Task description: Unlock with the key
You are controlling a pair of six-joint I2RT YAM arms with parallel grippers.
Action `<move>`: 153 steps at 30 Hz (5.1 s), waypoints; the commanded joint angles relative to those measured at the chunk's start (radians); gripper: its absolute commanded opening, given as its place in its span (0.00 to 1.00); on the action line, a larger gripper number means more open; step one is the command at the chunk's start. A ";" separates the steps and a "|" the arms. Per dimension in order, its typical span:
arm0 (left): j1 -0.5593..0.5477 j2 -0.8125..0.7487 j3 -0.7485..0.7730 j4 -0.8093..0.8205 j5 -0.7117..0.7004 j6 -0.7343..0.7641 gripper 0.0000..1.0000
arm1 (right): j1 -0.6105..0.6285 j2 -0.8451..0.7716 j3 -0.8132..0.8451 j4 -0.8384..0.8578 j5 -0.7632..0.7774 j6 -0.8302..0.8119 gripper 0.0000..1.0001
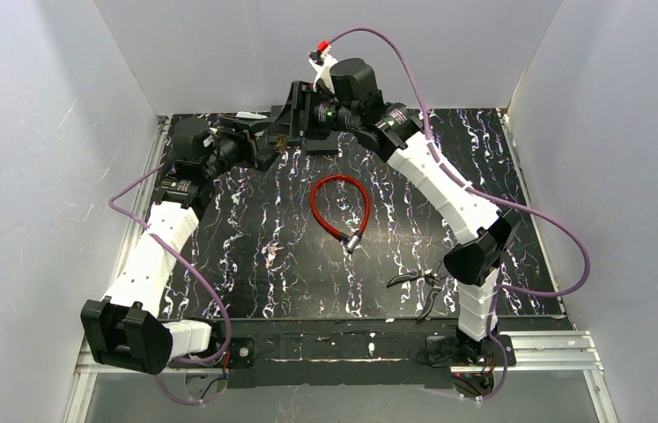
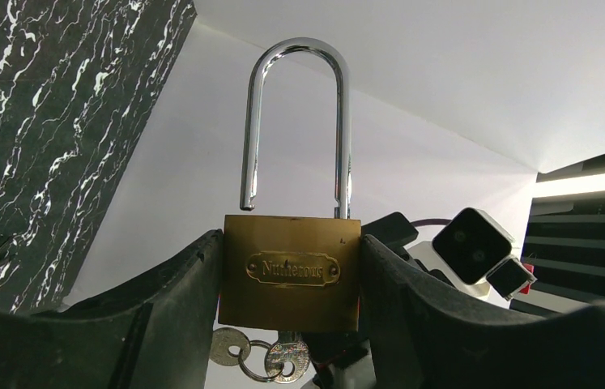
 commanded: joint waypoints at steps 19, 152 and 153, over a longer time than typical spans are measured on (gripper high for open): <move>-0.029 -0.033 0.055 0.068 0.035 0.013 0.00 | 0.148 0.022 0.103 -0.098 0.344 -0.192 0.71; 0.023 -0.008 0.147 -0.320 0.169 0.322 0.65 | 0.158 -0.428 -0.595 0.317 0.106 -0.870 0.01; 0.030 -0.008 0.157 -0.332 0.171 0.333 0.65 | 0.158 -0.432 -0.602 0.314 0.113 -0.870 0.01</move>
